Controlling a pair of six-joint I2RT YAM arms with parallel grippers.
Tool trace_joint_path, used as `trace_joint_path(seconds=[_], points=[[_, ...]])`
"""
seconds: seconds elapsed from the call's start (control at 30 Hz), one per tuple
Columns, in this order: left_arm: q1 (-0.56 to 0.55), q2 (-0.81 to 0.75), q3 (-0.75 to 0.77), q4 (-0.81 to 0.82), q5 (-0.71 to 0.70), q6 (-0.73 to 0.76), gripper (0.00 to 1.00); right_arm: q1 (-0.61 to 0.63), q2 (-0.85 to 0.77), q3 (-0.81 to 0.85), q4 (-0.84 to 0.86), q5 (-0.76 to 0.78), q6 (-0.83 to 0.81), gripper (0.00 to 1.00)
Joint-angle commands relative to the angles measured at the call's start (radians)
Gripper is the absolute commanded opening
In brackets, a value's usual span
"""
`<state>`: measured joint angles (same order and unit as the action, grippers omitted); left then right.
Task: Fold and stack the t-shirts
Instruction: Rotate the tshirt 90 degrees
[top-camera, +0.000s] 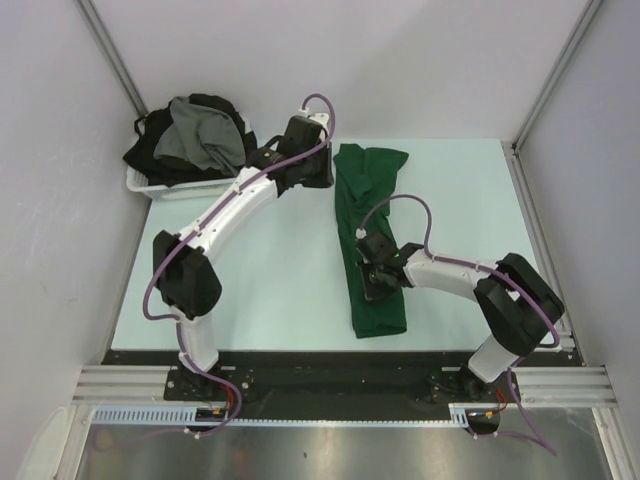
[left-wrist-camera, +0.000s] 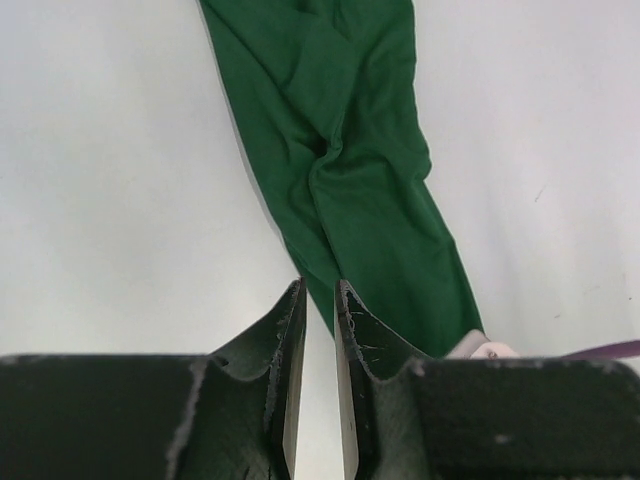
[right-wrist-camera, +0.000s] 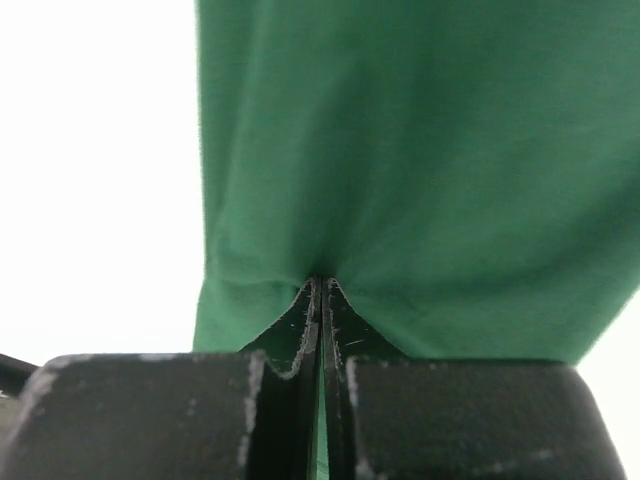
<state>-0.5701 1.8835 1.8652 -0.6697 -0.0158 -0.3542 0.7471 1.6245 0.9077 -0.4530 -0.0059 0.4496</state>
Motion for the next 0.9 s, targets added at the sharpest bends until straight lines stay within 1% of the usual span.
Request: trace_joint_path(seconds=[0.0,0.27,0.5,0.67,0.73,0.8,0.83,0.87], points=[[-0.001,-0.06,-0.017,-0.004,-0.013,0.026,0.22,0.095,0.044,-0.043,0.028,-0.085,0.099,0.0],[0.009,-0.066,-0.024,0.007,-0.001,0.027,0.22,0.169,-0.005,-0.073,-0.018,-0.085,0.172,0.0],[0.015,-0.063,-0.021,0.013,0.002,0.032,0.22,0.179,-0.144,-0.174,-0.053,-0.075,0.231,0.0],[0.016,-0.049,-0.001,0.013,0.007,0.02,0.22,0.179,-0.132,-0.167,-0.069,-0.066,0.228,0.0],[0.015,-0.05,-0.003,0.015,0.033,0.014,0.22,0.179,-0.129,-0.153,-0.073,-0.063,0.224,0.0],[0.015,-0.055,-0.009,0.013,0.033,0.017,0.22,0.179,-0.13,-0.132,-0.096,-0.037,0.21,0.0],[0.015,-0.057,-0.023,0.015,0.03,0.018,0.22,0.179,-0.13,-0.1,-0.107,-0.005,0.198,0.1],[0.013,-0.067,-0.032,0.015,0.028,0.018,0.22,0.179,-0.133,-0.08,-0.122,0.006,0.173,0.16]])
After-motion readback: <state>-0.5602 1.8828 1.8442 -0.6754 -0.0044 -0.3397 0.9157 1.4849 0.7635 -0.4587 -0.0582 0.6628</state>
